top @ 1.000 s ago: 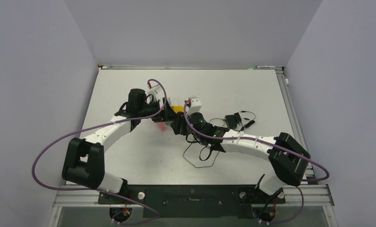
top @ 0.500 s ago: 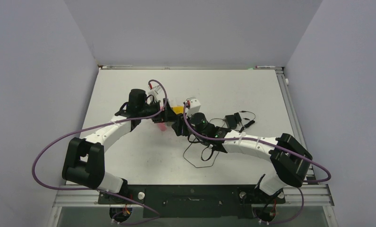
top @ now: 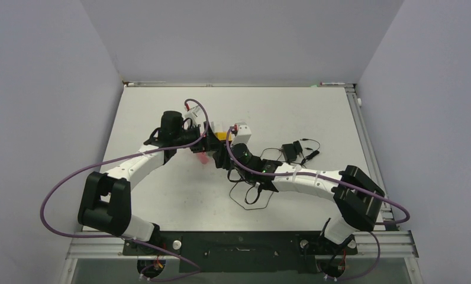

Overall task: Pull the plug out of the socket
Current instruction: Remove the plug from the socket.

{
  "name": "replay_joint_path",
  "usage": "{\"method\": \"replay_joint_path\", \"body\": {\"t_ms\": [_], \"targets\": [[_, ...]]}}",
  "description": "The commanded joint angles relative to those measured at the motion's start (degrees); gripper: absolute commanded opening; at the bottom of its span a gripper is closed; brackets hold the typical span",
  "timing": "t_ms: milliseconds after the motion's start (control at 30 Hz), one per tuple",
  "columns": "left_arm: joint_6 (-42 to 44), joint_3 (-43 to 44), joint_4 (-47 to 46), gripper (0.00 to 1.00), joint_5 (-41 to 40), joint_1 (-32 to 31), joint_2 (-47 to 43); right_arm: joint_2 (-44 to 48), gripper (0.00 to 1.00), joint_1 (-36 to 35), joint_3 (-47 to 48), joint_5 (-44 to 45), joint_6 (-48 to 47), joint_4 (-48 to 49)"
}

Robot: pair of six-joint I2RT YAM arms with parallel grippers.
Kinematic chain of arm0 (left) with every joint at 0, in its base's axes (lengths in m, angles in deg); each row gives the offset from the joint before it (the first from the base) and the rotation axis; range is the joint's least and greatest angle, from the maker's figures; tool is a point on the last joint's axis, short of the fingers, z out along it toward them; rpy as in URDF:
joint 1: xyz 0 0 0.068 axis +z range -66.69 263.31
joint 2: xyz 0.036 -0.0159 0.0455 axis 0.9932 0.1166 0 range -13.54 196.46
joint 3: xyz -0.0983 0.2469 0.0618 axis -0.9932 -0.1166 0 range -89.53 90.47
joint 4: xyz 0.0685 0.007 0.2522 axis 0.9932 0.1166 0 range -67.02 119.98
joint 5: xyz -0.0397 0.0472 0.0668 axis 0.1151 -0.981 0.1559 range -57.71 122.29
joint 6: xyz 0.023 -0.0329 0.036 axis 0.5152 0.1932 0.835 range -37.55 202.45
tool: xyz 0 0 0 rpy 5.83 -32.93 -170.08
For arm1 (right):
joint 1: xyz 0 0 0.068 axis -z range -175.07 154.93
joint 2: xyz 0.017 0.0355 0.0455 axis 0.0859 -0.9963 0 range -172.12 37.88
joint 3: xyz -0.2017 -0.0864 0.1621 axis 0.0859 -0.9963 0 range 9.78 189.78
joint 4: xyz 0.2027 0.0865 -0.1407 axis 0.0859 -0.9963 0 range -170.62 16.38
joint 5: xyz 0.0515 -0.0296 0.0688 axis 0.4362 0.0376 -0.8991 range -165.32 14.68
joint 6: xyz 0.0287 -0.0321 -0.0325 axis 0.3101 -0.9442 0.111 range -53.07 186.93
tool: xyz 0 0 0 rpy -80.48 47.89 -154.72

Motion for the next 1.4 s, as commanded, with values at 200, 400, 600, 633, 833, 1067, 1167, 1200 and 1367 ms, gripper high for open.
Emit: {"method": "replay_joint_path", "body": {"t_ms": [200,400,600,633,833,1067,1167,1200,1367], "targets": [[-0.9,0.2,-5.2,0.0,-0.5,-0.2,-0.8,-2.5,0.05,-2.7,6.5,6.8,4.7,-0.8],[-0.9,0.4,-5.2,0.0,0.4,-0.2,-0.3,-1.2,0.05,-2.6,5.7,5.9,1.6,0.9],[-0.4,1.0,-4.6,0.0,1.0,-0.2,0.2,0.8,0.05,-0.5,3.2,0.4,-1.3,4.8],[-0.3,1.1,-4.5,0.0,1.0,-0.2,0.2,1.1,0.05,-0.1,2.5,-0.6,-1.6,5.5],[0.4,1.5,-3.8,0.0,1.1,-0.2,0.5,3.0,0.05,1.3,0.6,-6.1,-4.7,8.3],[0.6,1.9,-3.6,0.0,1.7,-0.3,1.3,4.6,0.05,1.8,-1.0,-10.4,-7.9,10.5],[0.8,2.0,-3.4,0.0,1.7,-0.3,1.4,4.9,0.05,2.0,-1.2,-12.3,-8.8,11.3],[0.7,2.0,-3.4,0.0,1.7,-0.3,1.4,4.9,0.05,2.1,-1.2,-12.9,-9.1,11.5],[1.0,2.1,-3.3,0.0,1.8,-0.3,1.4,5.1,0.05,2.2,-1.2,-15.8,-10.9,12.3]]}}
